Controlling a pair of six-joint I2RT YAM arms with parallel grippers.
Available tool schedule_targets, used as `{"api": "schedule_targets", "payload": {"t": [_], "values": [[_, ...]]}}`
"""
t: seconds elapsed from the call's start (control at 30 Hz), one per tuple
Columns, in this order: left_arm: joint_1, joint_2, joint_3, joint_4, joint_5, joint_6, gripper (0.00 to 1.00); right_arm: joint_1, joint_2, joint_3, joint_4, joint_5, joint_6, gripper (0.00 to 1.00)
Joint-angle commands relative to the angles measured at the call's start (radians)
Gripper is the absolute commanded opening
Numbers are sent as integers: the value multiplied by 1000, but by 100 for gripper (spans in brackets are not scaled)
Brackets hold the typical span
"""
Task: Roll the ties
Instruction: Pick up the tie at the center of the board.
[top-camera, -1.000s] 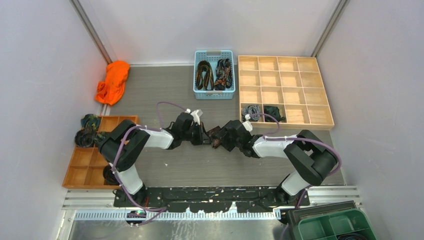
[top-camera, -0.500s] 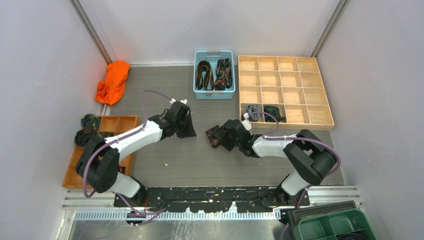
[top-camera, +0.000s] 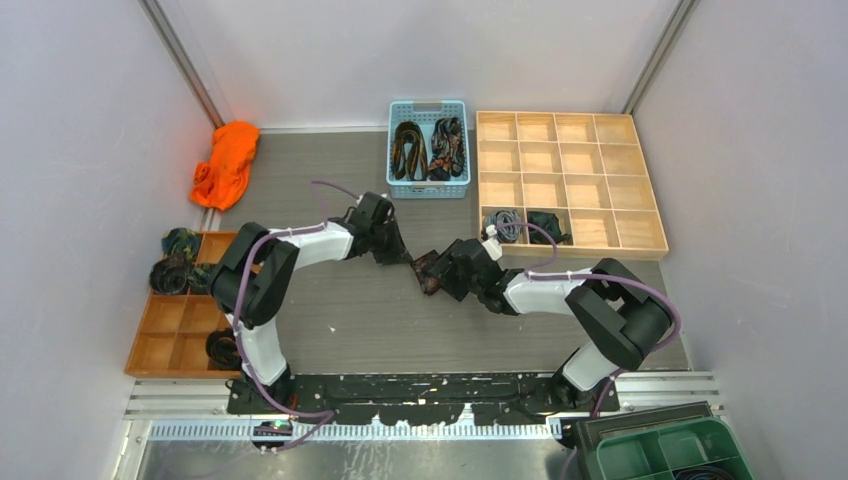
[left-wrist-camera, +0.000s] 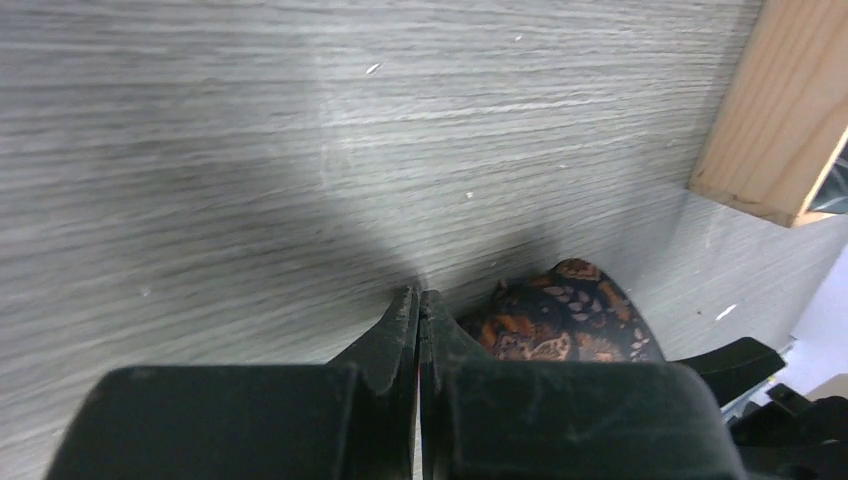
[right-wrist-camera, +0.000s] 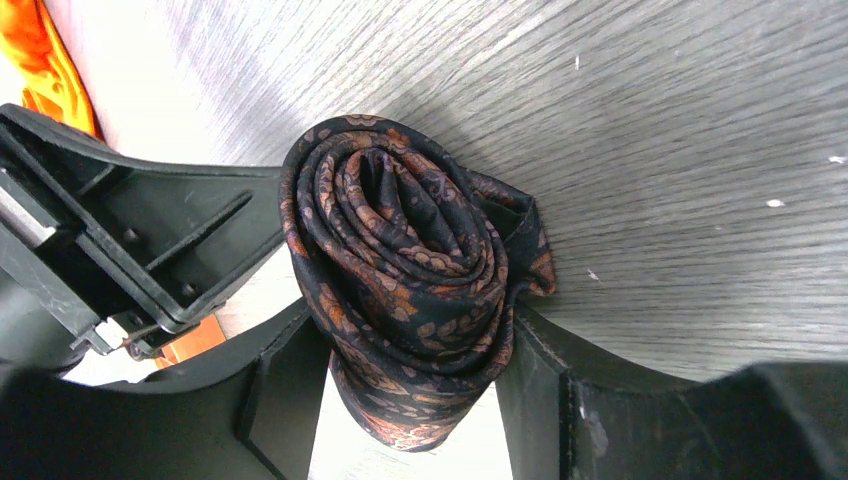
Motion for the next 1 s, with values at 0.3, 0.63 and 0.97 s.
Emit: {"api": "schedule_targets", "payload": {"t": [0.3,0.63,0.97], "values": [[-17,138,82,190,159,-64,0,-15,165,-112,-436,109,-122,65],[-74,247,180,263,261,-68,0,-14,179,-102,-426,96,-128,65],[-140,239,139,317,368,-21,0,-15,176,-100,-425,98,-144,65]]}}
